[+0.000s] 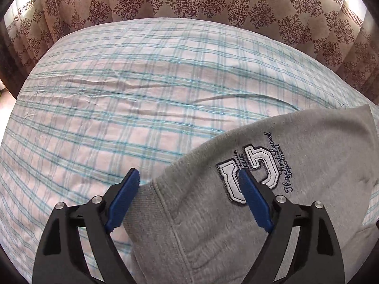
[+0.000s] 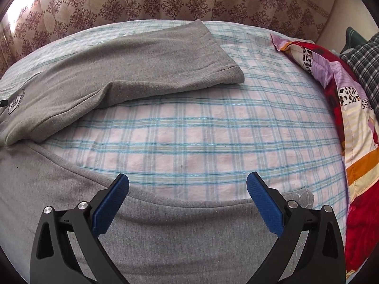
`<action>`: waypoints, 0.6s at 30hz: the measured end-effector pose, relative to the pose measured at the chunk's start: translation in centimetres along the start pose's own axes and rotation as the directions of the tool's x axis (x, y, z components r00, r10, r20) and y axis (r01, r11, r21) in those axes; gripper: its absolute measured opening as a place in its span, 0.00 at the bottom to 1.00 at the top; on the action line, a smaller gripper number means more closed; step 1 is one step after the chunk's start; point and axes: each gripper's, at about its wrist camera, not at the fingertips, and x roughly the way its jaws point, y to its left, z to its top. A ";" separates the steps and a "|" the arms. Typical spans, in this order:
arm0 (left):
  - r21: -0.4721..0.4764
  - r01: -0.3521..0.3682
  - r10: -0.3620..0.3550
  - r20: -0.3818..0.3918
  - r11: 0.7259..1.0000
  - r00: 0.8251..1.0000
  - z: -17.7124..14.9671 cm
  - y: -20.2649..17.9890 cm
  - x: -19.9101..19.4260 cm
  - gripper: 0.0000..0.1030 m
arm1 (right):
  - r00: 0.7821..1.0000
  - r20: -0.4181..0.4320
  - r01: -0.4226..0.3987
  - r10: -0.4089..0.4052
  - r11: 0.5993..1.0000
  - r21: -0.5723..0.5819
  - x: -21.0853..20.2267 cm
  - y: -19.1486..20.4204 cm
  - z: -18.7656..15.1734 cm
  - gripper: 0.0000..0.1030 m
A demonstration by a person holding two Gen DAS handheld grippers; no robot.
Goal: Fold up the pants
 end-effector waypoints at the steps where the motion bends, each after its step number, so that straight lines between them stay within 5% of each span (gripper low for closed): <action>1: 0.003 0.009 -0.009 -0.017 1.000 1.000 0.4 0.2 0.6 0.78 | 1.000 -0.003 0.000 -0.001 1.000 -0.002 0.1 0.1 0.0 0.95; 7: 0.103 0.059 -0.054 -0.047 0.993 0.997 1.9 -0.4 2.6 0.71 | 0.999 -0.044 0.026 -0.027 0.999 -0.033 1.3 1.2 0.1 0.95; 13: 0.182 0.047 -0.040 -0.038 0.982 0.998 2.7 -2.2 3.1 0.45 | 0.999 -0.043 -0.002 0.000 0.999 -0.037 1.4 2.4 0.5 0.95; 18: 0.188 0.036 -0.032 -0.020 0.981 0.999 2.1 -3.8 2.3 0.08 | 0.999 -0.032 -0.022 0.021 0.999 -0.047 1.3 3.2 1.3 0.95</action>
